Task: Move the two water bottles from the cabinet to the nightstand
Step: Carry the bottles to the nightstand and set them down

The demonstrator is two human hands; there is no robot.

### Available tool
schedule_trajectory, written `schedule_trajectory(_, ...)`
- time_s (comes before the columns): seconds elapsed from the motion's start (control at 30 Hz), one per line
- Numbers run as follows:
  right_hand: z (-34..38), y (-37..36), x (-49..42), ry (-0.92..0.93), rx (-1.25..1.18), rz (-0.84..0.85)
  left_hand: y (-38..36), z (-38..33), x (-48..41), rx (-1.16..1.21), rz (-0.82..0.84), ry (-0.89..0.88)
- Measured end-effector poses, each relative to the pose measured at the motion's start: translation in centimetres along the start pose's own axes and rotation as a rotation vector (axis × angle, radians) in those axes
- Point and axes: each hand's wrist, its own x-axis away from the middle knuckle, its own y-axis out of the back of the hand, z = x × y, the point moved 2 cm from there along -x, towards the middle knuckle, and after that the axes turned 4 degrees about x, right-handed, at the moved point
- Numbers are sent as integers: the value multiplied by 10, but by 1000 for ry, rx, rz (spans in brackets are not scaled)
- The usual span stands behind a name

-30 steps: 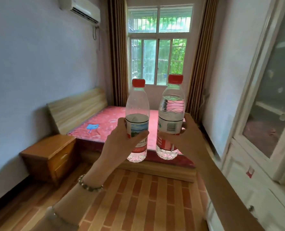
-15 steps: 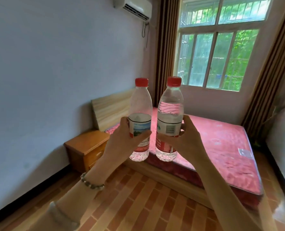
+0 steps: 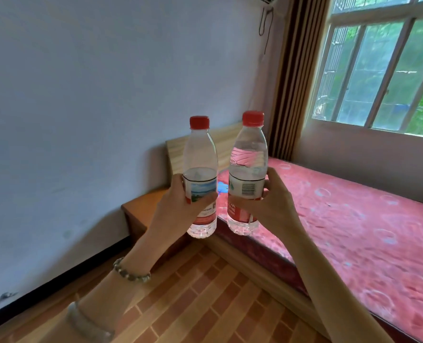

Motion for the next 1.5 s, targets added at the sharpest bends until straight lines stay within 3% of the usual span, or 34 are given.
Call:
schedule_trajectory(0.47, -68, -156, -247, 28, -145, 138, -2, 124, -236, -110, -51, 16)
schedule_trajectory(0.73, -113, -231, -361, 19, -193, 225, -4, 190, -341, -136, -97, 119)
schedule_trajectory(1.2, -213, -374, -590, 52, -276, 526, -46, 327, -547, -79, -213, 254)
schedule_trajectory(1.5, -273, -481, -686, 43, -278, 680, -49, 420, -623, -87, -282, 376)
